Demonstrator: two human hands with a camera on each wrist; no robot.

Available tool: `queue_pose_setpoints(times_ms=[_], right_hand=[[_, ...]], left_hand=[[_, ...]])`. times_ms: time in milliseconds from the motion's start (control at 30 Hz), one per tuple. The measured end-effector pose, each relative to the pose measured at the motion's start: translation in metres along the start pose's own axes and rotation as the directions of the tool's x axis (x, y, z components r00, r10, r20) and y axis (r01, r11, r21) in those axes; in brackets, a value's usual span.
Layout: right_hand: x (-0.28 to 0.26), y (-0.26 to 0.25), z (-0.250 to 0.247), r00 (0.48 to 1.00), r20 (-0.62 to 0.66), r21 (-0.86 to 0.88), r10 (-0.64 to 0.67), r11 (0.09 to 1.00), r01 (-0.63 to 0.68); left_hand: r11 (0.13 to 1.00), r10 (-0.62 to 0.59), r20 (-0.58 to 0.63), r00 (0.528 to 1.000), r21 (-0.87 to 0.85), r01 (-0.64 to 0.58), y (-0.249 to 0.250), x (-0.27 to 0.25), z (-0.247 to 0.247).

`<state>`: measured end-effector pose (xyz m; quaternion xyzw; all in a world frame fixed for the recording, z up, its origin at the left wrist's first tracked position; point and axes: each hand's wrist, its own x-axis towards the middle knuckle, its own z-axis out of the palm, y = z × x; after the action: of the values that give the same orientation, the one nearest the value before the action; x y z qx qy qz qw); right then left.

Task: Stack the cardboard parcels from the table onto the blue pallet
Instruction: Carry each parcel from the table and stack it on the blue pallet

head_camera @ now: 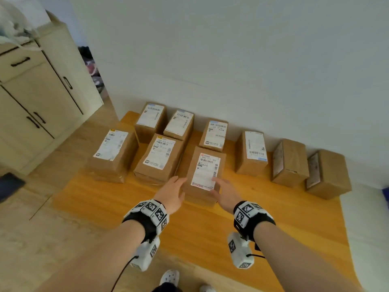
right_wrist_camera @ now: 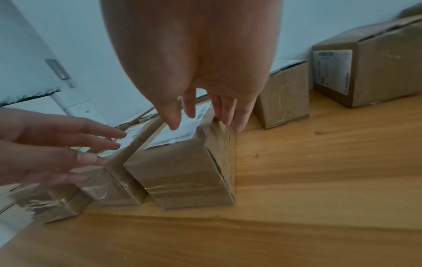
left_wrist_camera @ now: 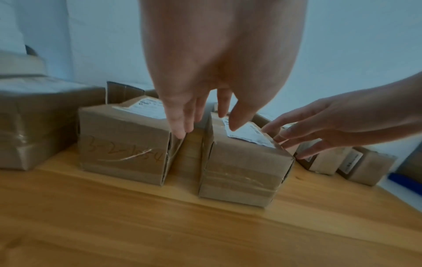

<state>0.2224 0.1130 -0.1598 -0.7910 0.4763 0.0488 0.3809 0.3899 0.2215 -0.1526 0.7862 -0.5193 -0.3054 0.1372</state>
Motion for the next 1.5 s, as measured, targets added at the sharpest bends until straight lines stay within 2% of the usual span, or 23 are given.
queue_pose_setpoints(times_ms=[167,367,600,767,1200,1500], right_hand=[[0.007,-0.007,0.011,0.993,-0.073,0.157,0.092,0.984,-0.080],[0.013,-0.009,0.016,0.972,-0.091,0.385,0.214,0.908,-0.164],[0.021,-0.006,0.021,0.949,-0.077,0.514,0.306,0.828,-0.225],[0.026,-0.002,0.024,0.934,-0.080,0.571,0.347,0.784,-0.243],[0.005,0.014,0.036,0.900,-0.087,0.694,0.426,0.675,-0.252],[-0.051,0.032,0.027,0.885,-0.178,0.760,0.429,0.631,-0.153]], left_hand=[[0.983,0.059,0.037,0.998,-0.176,-0.051,-0.009,0.023,0.003],[0.941,0.037,0.096,0.995,-0.340,-0.002,-0.012,0.043,0.008],[0.891,0.007,0.108,0.994,-0.453,0.043,-0.025,0.062,0.021],[0.831,-0.011,0.166,0.986,-0.546,0.101,-0.033,0.067,0.023],[0.802,0.067,0.203,0.977,-0.594,0.068,-0.031,0.061,0.025],[0.810,0.155,0.196,0.968,-0.587,-0.010,0.006,0.034,0.026]])
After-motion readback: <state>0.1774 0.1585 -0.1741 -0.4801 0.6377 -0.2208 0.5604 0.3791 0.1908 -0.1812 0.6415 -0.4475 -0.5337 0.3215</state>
